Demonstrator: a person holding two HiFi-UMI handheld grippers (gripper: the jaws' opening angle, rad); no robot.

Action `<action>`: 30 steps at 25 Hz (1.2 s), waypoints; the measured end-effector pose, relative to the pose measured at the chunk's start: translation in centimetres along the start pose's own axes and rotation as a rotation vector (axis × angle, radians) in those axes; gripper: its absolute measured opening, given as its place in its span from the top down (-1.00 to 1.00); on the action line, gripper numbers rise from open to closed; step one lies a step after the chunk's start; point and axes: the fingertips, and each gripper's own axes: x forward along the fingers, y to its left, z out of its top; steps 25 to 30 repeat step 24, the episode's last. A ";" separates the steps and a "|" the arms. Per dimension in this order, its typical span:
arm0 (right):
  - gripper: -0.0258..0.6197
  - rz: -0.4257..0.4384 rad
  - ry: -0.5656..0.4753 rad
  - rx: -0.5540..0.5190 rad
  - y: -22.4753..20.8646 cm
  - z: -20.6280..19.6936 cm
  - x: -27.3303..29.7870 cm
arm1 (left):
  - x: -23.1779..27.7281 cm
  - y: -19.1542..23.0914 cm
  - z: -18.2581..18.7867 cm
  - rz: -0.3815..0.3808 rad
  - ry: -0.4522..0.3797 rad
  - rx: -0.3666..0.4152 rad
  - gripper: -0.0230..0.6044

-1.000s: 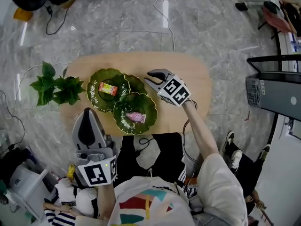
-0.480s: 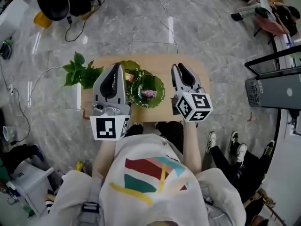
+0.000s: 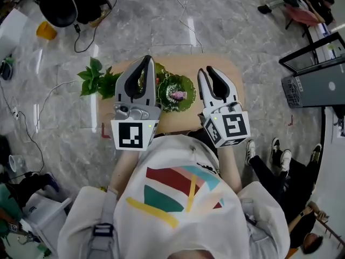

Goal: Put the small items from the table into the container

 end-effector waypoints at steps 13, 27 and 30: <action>0.67 0.067 -0.020 -0.002 4.1 1.0 1.5 | -2.6 2.3 1.0 0.068 -0.014 0.004 0.90; 0.67 0.145 -0.033 0.042 6.9 1.1 2.1 | -4.0 4.1 1.3 0.108 -0.011 0.034 0.90; 0.67 0.145 -0.033 0.042 6.9 1.1 2.1 | -4.0 4.1 1.3 0.108 -0.011 0.034 0.90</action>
